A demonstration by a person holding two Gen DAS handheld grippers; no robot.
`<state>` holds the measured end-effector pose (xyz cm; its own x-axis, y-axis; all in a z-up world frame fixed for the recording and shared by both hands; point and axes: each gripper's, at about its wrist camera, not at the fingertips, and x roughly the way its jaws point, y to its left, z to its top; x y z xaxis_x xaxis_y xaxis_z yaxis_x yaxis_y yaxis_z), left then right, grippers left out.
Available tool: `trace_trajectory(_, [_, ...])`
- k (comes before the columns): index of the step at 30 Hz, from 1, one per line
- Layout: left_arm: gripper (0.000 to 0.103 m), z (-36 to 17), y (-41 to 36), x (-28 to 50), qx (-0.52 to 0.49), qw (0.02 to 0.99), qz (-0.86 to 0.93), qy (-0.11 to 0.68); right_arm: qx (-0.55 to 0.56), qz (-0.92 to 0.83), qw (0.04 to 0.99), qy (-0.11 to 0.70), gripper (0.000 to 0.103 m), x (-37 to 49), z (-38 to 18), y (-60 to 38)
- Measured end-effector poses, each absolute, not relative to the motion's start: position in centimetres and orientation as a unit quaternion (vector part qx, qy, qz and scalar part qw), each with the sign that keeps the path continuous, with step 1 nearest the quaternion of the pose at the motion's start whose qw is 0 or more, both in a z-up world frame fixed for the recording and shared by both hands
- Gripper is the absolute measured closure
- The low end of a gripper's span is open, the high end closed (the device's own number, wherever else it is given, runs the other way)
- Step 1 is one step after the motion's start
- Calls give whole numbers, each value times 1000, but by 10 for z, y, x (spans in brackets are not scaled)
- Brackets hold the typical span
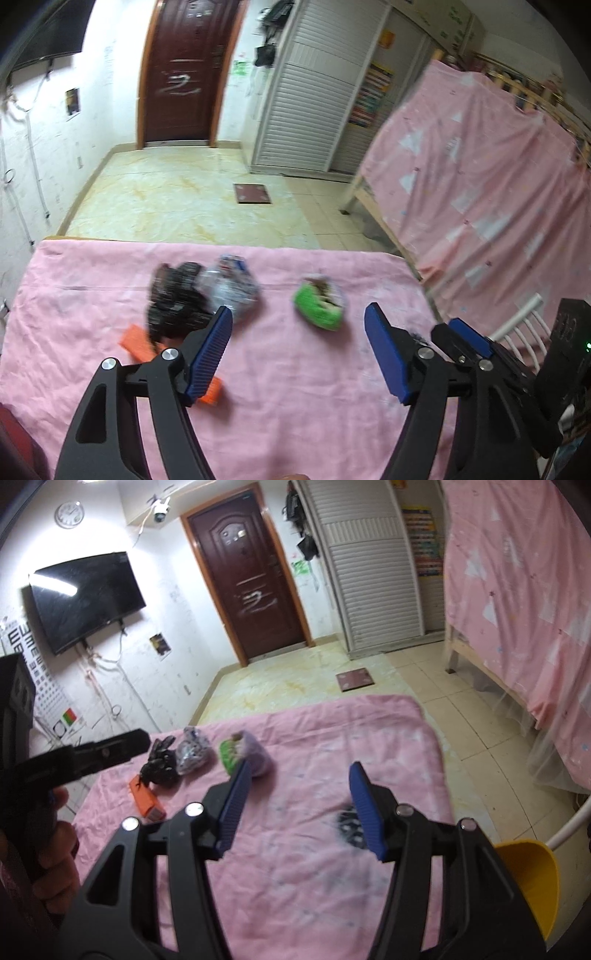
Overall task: Collect trash
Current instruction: 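Move both open grippers back over the remaining items on the bed, then grasp the black plastic bag with the left gripper while the right grasps the green-purple bundle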
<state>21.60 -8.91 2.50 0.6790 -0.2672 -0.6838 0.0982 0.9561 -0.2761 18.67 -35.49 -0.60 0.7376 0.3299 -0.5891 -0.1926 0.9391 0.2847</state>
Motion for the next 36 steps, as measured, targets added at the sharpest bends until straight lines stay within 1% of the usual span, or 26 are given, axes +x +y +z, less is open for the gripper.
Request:
trace_trajectory(5, [36,17,-66,230,-113,909,-76,394,87,154,921,347,50,202,-10,-332])
trace_trajectory(14, [36,0,-45,253,-70,913,-7,403,65,167,912,369,49,228,-20,-308])
trace_trajectory(16, [36,-4,-42,260,-65,908,5,413,62,167,911,372,40,234,-22,-307])
trace_trajectory(17, [36,-6,-40,261,-63,907,8,417,62,167,910,374,39,236,-23,-307])
trace_trajectory(33, [36,-41,-35,281,-36,874,41,482,41,191,903,383,38,257,-30,-279])
trace_trajectory(34, [37,-41,-35,282,-36,874,42,482,37,191,903,382,38,257,-31,-276])
trace_trajectory(35, [41,-41,-35,282,-36,874,43,482,33,192,903,383,38,257,-32,-273])
trace_trajectory(36, [47,-41,-34,282,-35,875,45,481,31,193,902,385,38,256,-33,-271])
